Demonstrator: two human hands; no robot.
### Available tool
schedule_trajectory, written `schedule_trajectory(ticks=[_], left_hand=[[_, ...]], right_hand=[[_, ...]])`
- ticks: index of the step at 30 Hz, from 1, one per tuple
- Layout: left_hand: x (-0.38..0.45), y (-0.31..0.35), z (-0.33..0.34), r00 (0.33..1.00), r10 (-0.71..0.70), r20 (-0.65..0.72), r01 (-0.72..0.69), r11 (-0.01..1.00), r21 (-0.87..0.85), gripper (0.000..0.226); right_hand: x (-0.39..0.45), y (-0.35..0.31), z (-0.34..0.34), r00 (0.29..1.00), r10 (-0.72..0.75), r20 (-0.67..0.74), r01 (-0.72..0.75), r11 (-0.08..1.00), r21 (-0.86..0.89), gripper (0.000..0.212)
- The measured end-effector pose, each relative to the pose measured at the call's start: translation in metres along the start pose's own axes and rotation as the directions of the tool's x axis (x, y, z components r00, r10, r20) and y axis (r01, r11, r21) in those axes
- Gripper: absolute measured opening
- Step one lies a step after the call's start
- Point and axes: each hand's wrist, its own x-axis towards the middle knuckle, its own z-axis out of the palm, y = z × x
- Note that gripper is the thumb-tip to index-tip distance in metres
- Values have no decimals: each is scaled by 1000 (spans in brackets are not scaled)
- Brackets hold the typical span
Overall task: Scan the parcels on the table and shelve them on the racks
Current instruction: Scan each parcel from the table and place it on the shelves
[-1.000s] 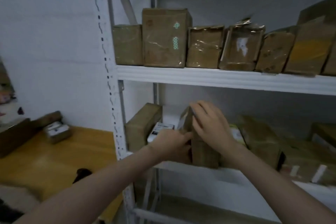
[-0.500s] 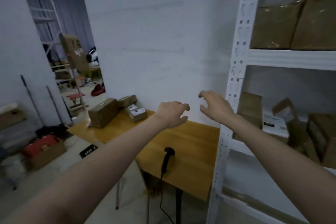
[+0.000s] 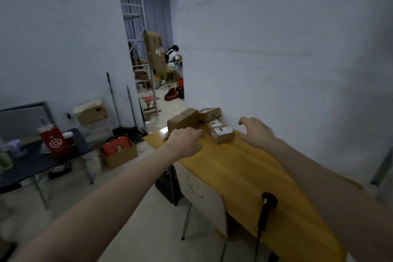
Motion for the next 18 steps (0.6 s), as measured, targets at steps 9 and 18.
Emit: schedule_trajectory(ticks=[9, 18], left_hand=[[96, -132, 73, 980, -143, 137, 141, 990, 25, 37], [187, -222, 135, 974, -196, 113, 207, 974, -89, 30]], right_hand=[[165, -35, 104, 991, -108, 83, 102, 992, 78, 17], [290, -59, 182, 978, -86, 191, 63, 990, 127, 20]])
